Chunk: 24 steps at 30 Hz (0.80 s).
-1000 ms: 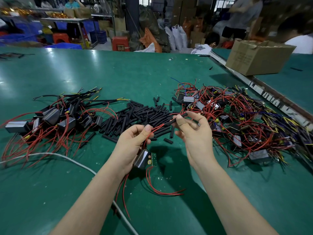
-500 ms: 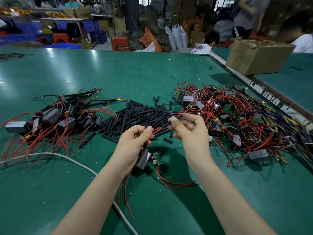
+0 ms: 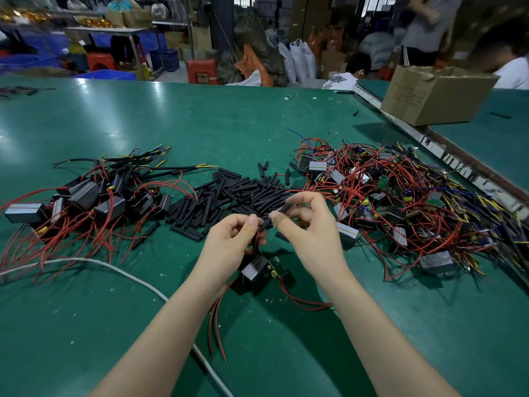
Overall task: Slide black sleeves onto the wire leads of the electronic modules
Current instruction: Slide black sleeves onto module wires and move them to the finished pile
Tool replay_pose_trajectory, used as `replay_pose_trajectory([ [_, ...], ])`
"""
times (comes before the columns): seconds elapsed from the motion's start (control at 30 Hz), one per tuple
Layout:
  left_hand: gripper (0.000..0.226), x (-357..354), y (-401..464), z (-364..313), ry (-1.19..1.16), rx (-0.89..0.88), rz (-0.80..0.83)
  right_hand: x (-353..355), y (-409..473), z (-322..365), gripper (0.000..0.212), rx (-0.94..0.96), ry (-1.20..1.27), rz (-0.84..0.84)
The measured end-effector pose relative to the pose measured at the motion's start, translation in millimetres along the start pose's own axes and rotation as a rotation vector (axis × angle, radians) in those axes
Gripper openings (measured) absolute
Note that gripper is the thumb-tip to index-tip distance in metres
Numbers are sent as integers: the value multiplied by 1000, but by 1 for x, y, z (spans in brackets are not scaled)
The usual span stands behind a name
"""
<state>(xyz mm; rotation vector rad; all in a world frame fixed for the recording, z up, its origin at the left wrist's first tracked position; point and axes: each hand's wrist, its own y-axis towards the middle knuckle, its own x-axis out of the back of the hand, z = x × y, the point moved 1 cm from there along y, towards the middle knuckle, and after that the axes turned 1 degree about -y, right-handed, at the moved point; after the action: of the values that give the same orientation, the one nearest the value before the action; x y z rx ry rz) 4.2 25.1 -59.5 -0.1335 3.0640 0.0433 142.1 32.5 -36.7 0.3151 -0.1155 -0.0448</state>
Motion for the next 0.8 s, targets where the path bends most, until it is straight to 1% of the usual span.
replay_pose_trajectory([
  [0.1, 21, -2, -2, -3, 69, -34, 12, -2, -2, 0, 28, 48, -77, 71],
  [0.17, 21, -1, -3, -4, 71, -27, 11, -3, -3, 1, 29, 81, -97, 100],
  [0.23, 19, -1, -1, -4, 66, -6, -3, -3, -2, 0, 31, 99, -108, 115],
  [0.3, 10, 0, 1, -3, 79, -6, -24, -1, -2, -2, 31, 113, -142, 108],
  [0.33, 15, 0, 1, -1, 112, -16, -41, 0, -2, -3, 31, 123, -169, 98],
  [0.37, 24, 1, 1, 0, 167, -36, -47, 1, -2, -3, 32, 137, -200, 87],
  [0.43, 30, 1, 1, 0, 269, -89, -31, 3, -1, -4, 37, 173, -265, 71],
  [0.5, 24, 2, 0, 0, 368, -129, 26, 6, 2, -4, 42, 191, -336, 58],
  [0.6, 8, 2, -3, 2, 595, -198, 154, 11, 4, -6, 48, 182, -392, 35],
  [0.63, 11, 3, -4, 3, 668, -236, 184, 12, 5, -6, 49, 180, -392, 33],
  [0.7, 15, 3, -5, 3, 726, -271, 204, 15, 6, -6, 48, 151, -331, 44],
  [0.8, 13, 4, -3, 2, 677, -242, 175, 19, 11, -6, 46, 34, -226, 76],
])
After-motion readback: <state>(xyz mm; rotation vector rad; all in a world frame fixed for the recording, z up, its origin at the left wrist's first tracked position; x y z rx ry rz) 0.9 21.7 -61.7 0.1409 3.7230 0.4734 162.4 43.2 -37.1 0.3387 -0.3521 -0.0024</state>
